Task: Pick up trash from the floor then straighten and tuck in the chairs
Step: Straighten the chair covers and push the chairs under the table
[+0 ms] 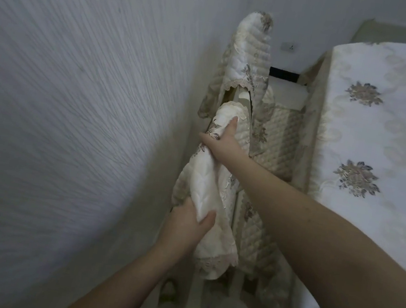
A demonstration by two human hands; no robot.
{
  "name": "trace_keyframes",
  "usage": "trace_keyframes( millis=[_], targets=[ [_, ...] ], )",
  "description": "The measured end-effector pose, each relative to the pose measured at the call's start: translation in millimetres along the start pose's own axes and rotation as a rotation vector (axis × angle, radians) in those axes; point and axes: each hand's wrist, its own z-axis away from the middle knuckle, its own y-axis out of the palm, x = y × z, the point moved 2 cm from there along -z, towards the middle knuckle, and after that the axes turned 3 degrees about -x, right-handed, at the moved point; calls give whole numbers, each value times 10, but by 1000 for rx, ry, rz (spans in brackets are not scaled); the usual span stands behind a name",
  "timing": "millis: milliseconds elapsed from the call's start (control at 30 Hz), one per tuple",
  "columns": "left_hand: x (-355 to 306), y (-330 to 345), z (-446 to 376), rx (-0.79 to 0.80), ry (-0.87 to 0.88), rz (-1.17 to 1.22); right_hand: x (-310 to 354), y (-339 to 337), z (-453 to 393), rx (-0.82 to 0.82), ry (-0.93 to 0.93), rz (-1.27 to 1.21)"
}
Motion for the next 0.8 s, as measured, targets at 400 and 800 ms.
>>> trace_keyframes(
  millis=[400,800],
  targets=[
    [-217,-636,-951,13,121,244,-617,324,1467,68,-49,0],
    [-576,-312,-1423,229,41,411,-988,570,1777,-24,69,-90]
  ],
)
